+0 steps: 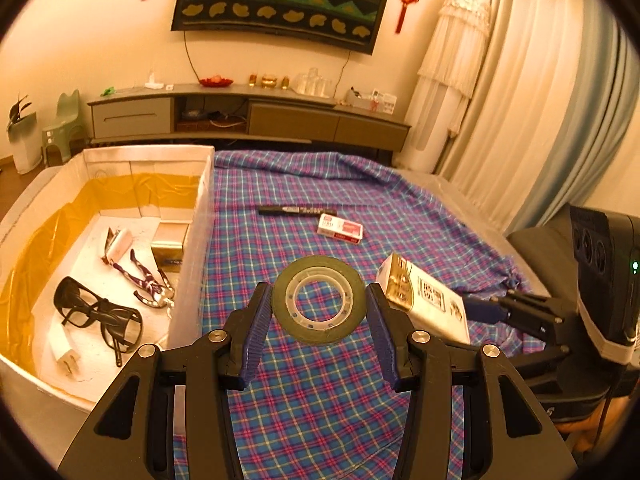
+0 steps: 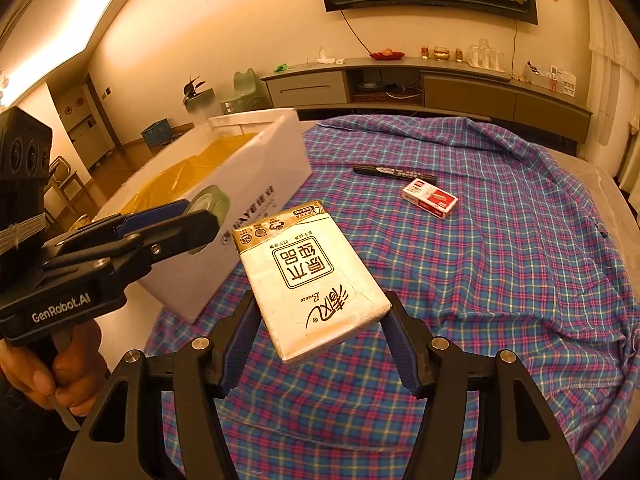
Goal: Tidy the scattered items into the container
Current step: 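Lift the tissue pack with the right tool while the left tool lifts the tape roll toward the box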
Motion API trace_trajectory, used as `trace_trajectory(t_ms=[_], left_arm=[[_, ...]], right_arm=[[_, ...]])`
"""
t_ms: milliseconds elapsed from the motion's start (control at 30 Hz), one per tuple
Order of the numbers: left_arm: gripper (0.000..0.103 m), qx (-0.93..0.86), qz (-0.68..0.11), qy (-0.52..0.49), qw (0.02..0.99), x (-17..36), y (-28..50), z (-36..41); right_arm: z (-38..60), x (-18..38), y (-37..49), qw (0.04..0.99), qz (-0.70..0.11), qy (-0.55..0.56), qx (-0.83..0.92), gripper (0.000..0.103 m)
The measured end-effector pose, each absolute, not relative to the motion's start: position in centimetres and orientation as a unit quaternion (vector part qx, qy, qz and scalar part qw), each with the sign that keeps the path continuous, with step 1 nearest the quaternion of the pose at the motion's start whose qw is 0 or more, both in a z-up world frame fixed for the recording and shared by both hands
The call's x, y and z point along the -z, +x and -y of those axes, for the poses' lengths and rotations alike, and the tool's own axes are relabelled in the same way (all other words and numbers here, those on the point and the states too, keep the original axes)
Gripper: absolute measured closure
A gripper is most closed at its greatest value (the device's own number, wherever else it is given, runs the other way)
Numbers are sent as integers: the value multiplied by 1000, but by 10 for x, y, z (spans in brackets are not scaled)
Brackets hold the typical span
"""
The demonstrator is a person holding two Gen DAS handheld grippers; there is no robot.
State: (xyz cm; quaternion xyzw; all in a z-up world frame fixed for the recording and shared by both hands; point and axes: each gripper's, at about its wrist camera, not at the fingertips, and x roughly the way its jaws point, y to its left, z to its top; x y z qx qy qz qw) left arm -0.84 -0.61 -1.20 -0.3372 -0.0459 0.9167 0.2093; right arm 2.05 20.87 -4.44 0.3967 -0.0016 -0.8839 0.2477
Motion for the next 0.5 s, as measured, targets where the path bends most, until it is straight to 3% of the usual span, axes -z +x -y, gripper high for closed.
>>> trace_trajectory(t_ms=[500], left_arm=[[54, -925, 77, -300, 221, -17, 10, 32]], right_arm=[[-184, 13, 54, 261, 4, 370, 891, 41]])
